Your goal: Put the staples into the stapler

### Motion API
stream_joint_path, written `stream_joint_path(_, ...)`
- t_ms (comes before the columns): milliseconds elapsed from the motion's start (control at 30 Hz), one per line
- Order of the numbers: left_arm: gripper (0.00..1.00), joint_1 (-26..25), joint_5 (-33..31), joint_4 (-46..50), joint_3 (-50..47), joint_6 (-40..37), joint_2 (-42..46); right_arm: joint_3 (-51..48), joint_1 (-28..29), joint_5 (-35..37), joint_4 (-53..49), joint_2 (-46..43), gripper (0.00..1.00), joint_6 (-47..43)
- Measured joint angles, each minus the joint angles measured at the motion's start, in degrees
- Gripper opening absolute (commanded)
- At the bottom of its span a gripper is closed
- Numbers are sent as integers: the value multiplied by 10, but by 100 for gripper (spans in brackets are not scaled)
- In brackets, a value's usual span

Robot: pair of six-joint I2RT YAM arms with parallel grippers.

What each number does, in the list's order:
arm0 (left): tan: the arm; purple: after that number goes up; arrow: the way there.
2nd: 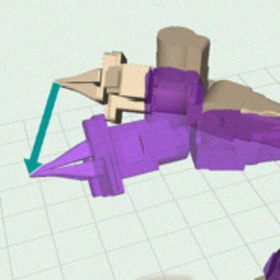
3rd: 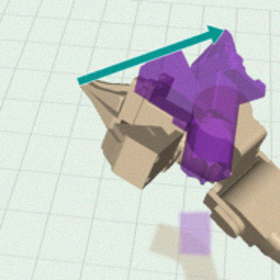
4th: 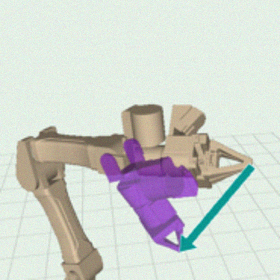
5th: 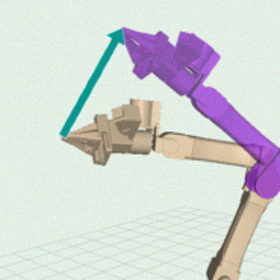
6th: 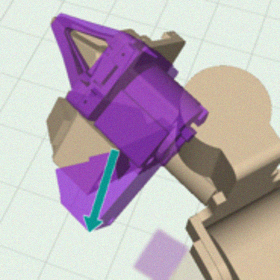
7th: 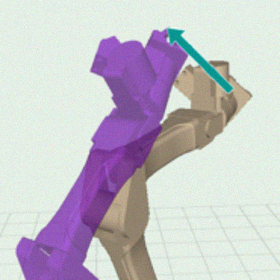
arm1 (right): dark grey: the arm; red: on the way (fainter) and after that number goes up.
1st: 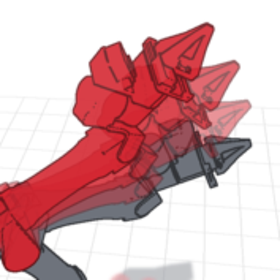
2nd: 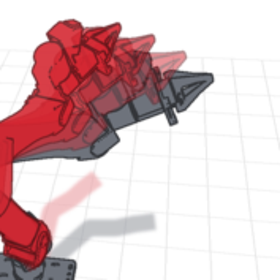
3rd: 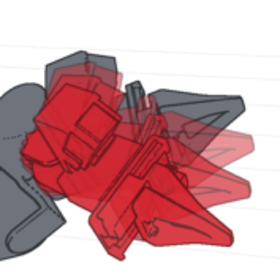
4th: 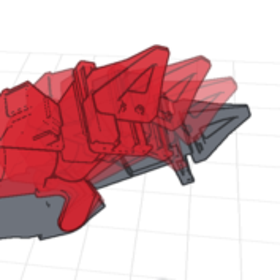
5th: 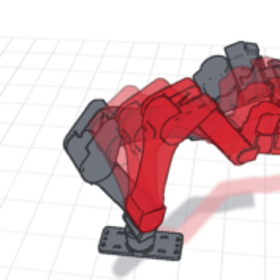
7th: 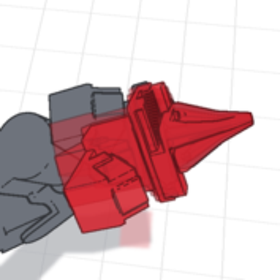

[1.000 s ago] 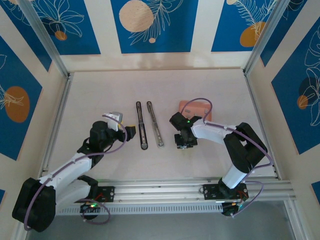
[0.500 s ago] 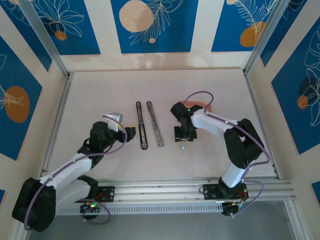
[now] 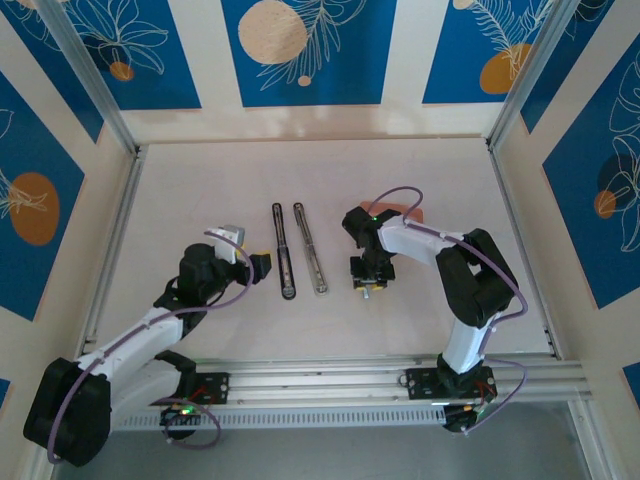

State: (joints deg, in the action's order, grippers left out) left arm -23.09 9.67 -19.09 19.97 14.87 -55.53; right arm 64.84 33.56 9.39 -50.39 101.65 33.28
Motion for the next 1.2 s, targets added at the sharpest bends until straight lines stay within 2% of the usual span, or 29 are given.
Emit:
stream_joint_path(967, 82, 0, 0, 0, 0, -3, 0, 4, -2, -11, 4, 31, 18, -1)
stream_joint_path(1100, 82, 0, 0, -2, -1, -3, 0, -10, 8, 15, 24, 9, 17, 3)
stream_joint_path(1200, 82, 0, -2, -11, -9, -2, 0, -26, 27, 47, 51, -46, 17, 7)
